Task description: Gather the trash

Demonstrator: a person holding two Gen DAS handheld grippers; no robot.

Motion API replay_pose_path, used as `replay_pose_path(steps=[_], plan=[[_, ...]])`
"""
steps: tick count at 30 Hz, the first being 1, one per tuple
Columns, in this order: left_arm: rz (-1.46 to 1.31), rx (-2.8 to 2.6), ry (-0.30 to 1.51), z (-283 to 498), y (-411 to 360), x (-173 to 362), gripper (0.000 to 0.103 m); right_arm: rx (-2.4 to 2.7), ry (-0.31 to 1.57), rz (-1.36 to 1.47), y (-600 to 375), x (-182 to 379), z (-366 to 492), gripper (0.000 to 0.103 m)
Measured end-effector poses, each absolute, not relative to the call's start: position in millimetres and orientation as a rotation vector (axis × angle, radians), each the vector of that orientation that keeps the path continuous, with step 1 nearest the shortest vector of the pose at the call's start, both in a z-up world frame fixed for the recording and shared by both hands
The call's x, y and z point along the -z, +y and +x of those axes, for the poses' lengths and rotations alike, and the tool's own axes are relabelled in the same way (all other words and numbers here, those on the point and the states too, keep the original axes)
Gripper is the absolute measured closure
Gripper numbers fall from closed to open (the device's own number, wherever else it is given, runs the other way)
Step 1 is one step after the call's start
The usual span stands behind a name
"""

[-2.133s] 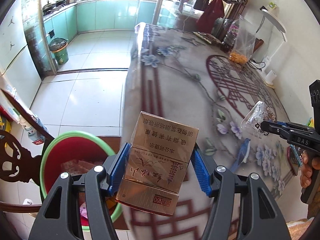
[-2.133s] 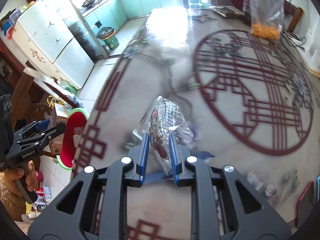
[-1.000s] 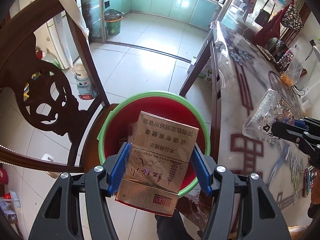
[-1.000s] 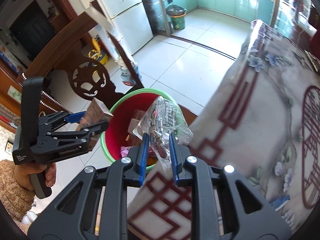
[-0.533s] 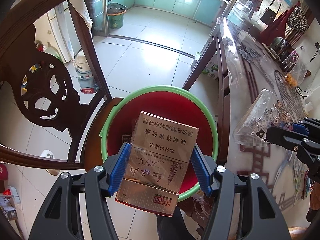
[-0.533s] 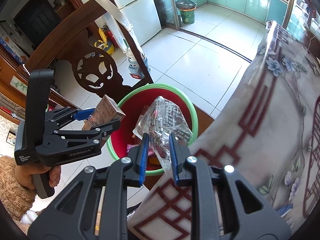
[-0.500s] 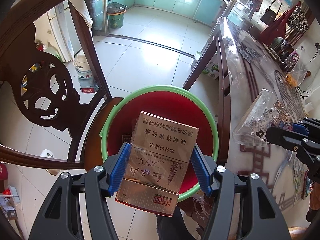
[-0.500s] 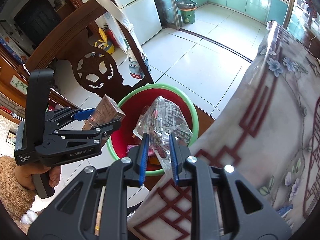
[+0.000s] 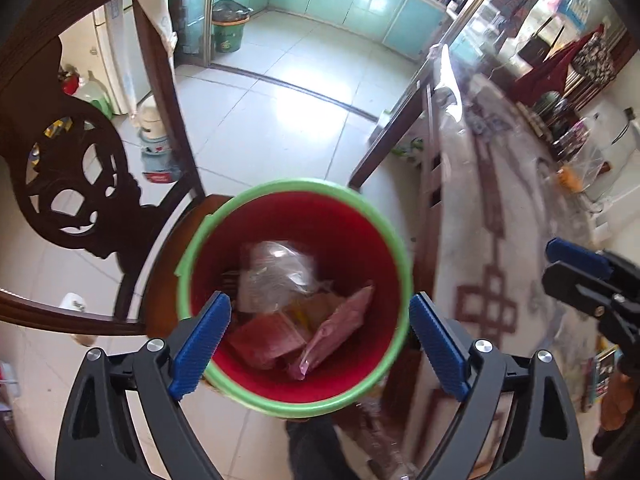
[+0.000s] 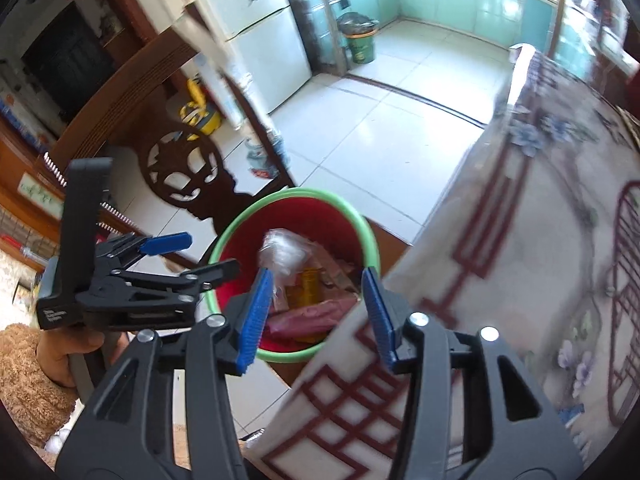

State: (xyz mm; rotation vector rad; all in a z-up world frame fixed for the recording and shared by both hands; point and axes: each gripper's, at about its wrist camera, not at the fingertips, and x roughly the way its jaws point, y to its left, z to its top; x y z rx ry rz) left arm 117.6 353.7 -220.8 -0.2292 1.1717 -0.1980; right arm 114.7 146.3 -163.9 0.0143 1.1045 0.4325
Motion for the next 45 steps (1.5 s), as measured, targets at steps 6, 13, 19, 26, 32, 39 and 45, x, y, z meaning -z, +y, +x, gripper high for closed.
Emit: replay_pose_path(steps=[6, 13, 19, 26, 32, 39, 45], plan=[[-0.164, 0.191, 0.975, 111, 317, 179, 0.011, -0.274, 0.978, 0.034, 93, 137, 101, 0.031], [-0.093, 0.082, 0.648, 85, 253, 112, 0.008, -0.153, 0.794, 0.078, 15, 92, 71, 0.004], [-0.175, 0.09, 0.475, 53, 189, 63, 0.008, -0.078, 0.508, 0.013, -45, 50, 18, 0.004], [-0.223, 0.053, 0.4, 23, 122, 51, 0.008, -0.033, 0.452, -0.048, -100, 42, -3, 0.004], [-0.075, -0.019, 0.382, -2, 79, 47, 0.008, -0.033, 0.459, -0.027, -132, 40, -10, 0.004], [-0.093, -0.052, 0.441, -9, 68, 47, 0.008, -0.073, 0.527, 0.011, -141, 46, -14, 0.004], [-0.086, -0.073, 0.463, -12, 65, 49, 0.008, -0.079, 0.56, 0.027, -149, 52, -14, 0.004]])
